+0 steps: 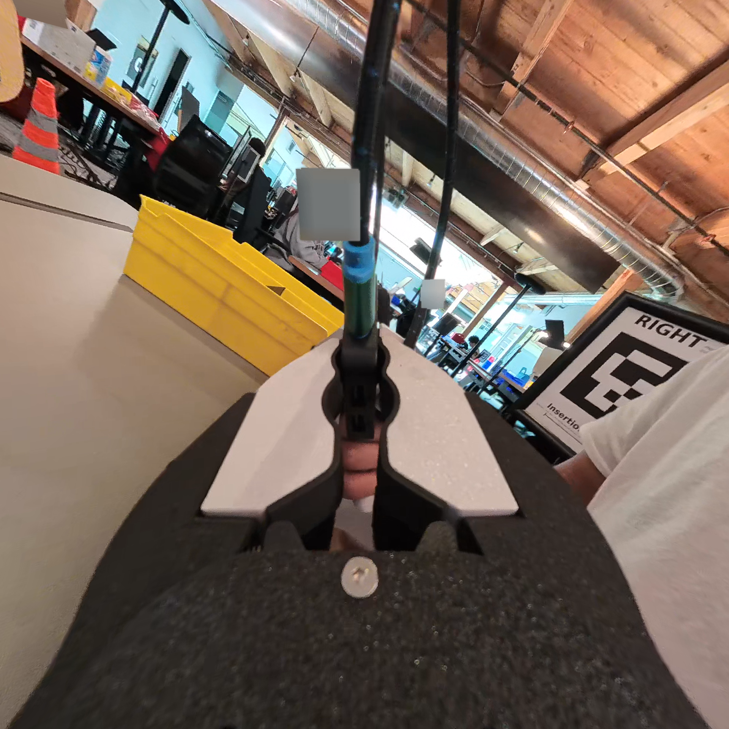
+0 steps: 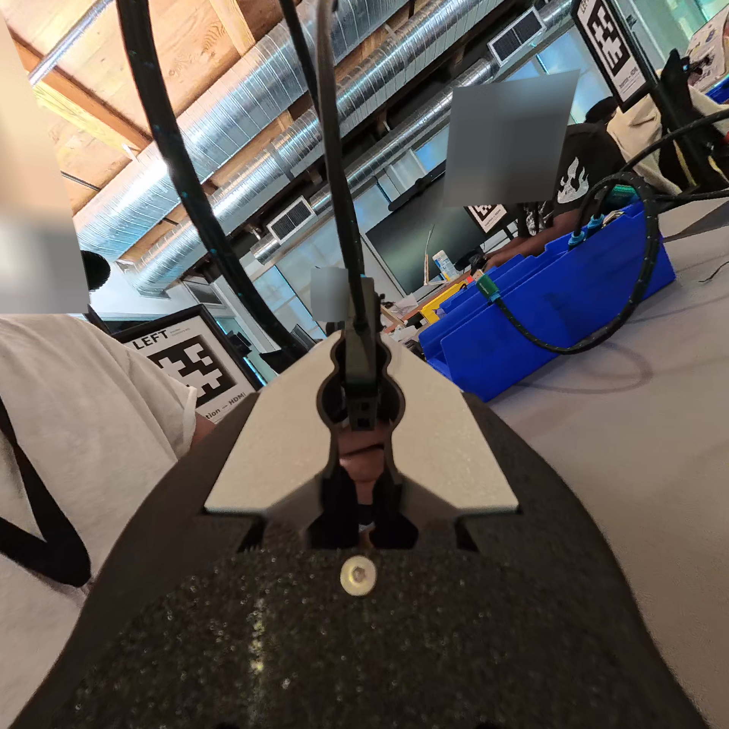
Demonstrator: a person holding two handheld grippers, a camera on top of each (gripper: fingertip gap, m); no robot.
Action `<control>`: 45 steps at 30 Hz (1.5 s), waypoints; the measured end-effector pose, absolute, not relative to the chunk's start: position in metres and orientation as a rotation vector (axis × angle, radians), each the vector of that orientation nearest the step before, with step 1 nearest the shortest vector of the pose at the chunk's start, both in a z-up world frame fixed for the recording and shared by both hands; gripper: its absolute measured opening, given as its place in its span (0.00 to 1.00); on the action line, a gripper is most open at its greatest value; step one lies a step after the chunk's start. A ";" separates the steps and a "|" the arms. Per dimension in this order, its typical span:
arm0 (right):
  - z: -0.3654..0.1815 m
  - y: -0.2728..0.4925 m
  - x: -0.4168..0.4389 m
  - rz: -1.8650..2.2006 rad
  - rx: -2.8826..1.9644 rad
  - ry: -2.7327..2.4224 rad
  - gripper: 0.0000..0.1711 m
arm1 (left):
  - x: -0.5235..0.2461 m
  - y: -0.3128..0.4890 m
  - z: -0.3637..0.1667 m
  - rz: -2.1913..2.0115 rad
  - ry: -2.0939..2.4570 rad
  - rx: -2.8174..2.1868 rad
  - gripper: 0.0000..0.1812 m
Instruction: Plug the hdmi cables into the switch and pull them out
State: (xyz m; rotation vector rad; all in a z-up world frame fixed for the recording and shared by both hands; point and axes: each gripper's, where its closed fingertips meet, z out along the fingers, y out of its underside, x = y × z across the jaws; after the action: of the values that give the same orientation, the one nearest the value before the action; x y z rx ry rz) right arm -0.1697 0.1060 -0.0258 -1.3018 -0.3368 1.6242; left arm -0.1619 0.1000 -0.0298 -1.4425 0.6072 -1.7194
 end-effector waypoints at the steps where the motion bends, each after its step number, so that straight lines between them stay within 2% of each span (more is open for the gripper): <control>1: -0.026 0.106 -0.170 1.629 -1.299 -0.330 0.07 | -0.162 0.100 -0.030 -1.700 0.622 -1.438 0.07; 5: -0.035 0.119 -0.167 1.523 -1.371 -0.310 0.12 | -0.165 0.115 -0.034 -1.480 0.729 -1.460 0.07; 10: -0.083 0.139 -0.139 1.054 -1.657 -0.440 0.19 | -0.187 0.172 -0.049 -0.893 0.891 -1.502 0.07; 14: -0.109 0.146 -0.128 0.816 -1.810 -0.503 0.20 | -0.194 0.213 -0.072 -0.328 1.096 -1.448 0.07; 18: -0.107 0.141 -0.148 0.769 -1.807 -0.592 0.20 | -0.178 0.221 -0.094 0.042 1.258 -1.292 0.08; 25: -0.097 0.165 -0.157 0.677 -1.792 -0.448 0.21 | -0.154 0.199 -0.106 0.129 1.312 -1.094 0.08; 28: -0.095 0.169 -0.157 0.641 -1.766 -0.459 0.20 | -0.151 0.195 -0.108 0.126 1.334 -1.066 0.08; 32: -0.095 0.170 -0.155 0.549 -1.755 -0.534 0.12 | -0.151 0.194 -0.111 0.148 1.355 -1.043 0.08; 45: -0.102 0.171 -0.150 0.405 -1.809 -0.531 0.11 | -0.150 0.198 -0.114 0.213 1.362 -1.057 0.08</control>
State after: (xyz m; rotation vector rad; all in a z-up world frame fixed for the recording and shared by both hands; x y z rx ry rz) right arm -0.1495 0.1712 -0.1016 -1.8089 -0.5306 0.4054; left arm -0.1503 0.1983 -0.1143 -1.0567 1.3622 0.2133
